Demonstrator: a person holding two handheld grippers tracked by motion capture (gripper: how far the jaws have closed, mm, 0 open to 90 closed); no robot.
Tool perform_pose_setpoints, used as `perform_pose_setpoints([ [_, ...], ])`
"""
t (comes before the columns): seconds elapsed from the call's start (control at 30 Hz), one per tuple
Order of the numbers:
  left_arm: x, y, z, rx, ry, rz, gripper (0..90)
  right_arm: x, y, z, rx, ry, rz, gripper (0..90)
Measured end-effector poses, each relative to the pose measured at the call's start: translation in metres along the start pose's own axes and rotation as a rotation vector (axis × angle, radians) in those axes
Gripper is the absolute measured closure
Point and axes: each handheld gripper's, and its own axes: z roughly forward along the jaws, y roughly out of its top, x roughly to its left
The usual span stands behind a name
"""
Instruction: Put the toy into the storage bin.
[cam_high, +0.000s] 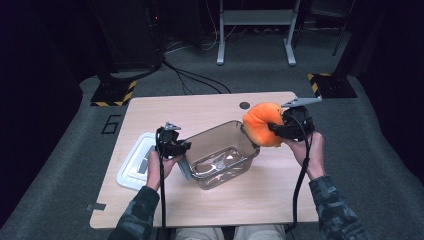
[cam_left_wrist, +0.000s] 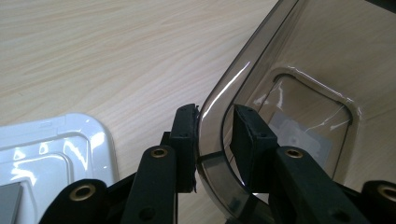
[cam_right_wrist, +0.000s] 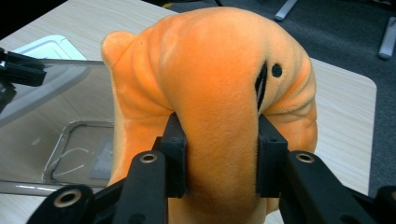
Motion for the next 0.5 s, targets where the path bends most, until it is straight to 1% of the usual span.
perform_pose_setpoints([
  [0.1,0.0,0.0,0.0,0.0,0.001,0.001,70.2,0.004,0.004,0.002,0.003,0.009,-0.008,63.3],
  [0.2,0.0,0.0,0.0,-0.001,0.003,0.0,70.2,0.008,0.007,0.005,0.002,0.02,-0.029,63.3],
  [0.27,0.0,0.0,0.0,0.001,0.003,0.001,70.2,0.013,0.009,0.006,0.005,0.025,-0.023,63.3],
  [0.3,0.0,0.0,0.0,0.001,0.003,0.001,70.2,0.017,0.011,0.007,0.005,0.031,-0.033,63.3],
  [0.33,0.0,0.0,0.0,0.001,0.003,0.001,70.2,0.017,0.011,0.007,0.005,0.031,-0.033,63.3],
  [0.43,0.0,0.0,0.0,-0.001,0.003,0.0,70.2,0.022,0.014,0.009,0.001,0.041,-0.054,63.3],
  [0.5,0.0,0.0,0.0,-0.004,0.005,-0.002,70.2,0.027,0.016,0.011,0.0,0.048,-0.052,63.3],
])
